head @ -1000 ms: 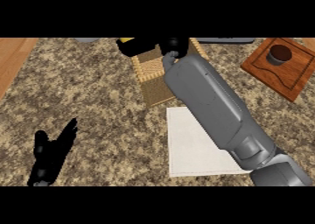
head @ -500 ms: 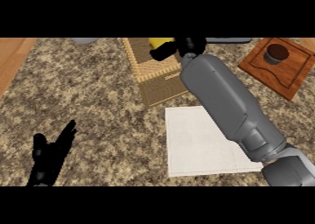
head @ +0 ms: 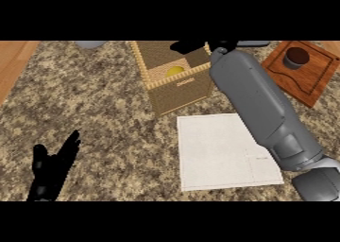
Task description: Pick the lemon from the placemat and place it in the basket
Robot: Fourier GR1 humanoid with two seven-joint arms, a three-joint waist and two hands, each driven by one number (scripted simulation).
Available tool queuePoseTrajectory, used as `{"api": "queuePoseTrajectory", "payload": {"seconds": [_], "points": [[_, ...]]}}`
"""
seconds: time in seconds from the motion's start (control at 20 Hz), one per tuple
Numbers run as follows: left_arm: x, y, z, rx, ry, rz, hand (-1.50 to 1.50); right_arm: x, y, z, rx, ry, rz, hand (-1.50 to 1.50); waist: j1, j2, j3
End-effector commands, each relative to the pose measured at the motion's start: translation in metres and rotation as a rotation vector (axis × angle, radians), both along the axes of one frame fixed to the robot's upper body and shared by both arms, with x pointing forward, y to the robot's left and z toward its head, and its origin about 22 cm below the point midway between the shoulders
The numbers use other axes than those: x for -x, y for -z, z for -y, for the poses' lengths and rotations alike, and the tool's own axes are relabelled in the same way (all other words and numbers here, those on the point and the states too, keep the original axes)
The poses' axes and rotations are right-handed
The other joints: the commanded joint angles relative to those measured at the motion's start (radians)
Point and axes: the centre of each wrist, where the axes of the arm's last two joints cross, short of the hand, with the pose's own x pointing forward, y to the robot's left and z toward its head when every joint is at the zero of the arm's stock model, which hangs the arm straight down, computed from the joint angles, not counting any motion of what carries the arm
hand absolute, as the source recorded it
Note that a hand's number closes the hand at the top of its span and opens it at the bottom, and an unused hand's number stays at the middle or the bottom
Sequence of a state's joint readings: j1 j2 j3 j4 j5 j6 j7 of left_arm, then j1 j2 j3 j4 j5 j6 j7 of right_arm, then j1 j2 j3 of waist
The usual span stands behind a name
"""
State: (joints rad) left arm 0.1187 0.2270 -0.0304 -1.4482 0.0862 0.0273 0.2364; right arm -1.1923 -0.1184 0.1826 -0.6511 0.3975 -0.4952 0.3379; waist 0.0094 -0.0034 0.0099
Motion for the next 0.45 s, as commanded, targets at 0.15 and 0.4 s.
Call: {"api": "queuePoseTrajectory", "payload": {"seconds": [0.15,0.4], "points": [[0.010,0.024,-0.006,0.017,-0.031,-0.078,0.00,0.005,0.005,0.051,-0.128,0.083,0.011,-1.50,-0.023,-0.001,-0.010],[0.012,0.014,-0.013,0.005,-0.040,-0.078,0.00,0.008,-0.023,0.115,-0.153,0.141,-0.010,-1.50,-0.024,-0.002,-0.010]]}}
